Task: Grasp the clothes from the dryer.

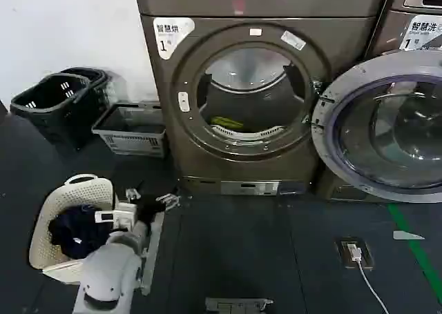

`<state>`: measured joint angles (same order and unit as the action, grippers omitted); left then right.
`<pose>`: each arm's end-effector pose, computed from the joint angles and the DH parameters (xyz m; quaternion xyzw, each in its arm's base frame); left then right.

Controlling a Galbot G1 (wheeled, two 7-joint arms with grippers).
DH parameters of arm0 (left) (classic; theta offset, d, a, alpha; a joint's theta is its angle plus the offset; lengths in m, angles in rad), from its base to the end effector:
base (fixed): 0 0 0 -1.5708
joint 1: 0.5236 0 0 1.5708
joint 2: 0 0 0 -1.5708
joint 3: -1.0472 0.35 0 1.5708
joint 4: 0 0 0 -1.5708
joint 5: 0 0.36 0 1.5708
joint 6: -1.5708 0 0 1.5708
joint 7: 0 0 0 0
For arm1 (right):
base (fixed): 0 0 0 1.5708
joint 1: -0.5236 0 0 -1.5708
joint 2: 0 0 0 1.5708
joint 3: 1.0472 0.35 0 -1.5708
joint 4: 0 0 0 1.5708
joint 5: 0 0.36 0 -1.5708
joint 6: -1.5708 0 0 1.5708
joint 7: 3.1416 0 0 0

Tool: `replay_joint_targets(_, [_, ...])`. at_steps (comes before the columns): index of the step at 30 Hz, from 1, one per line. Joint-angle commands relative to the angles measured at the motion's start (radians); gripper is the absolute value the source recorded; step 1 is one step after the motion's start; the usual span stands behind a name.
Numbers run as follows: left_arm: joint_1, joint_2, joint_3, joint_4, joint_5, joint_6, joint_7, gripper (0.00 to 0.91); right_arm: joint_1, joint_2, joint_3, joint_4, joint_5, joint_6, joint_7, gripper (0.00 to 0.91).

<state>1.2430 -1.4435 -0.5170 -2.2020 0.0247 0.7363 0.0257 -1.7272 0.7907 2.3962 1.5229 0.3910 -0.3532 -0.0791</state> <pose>0.2585 0.0156 -0.1906 -0.0120 -0.9860 -0.0717 0.1501 -0.0954 -0.5024 0.0520 0.6252 0.7480 -0.2081 0.0794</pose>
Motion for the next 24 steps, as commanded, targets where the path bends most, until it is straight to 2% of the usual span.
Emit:
replay_joint_targets(1, [0.001, -0.001, 0.003, 0.003, 0.002, 0.049, 0.002, 0.907, -0.001, 0.001, -0.017, -0.015, 0.011, 0.066, 0.029, 0.907])
replay_joint_targets(24, [0.011, -0.003, 0.004, -0.005, 0.001, 0.049, 0.004, 0.907, 0.012, 0.000, -0.039, -0.026, 0.042, 0.066, 0.036, 0.907])
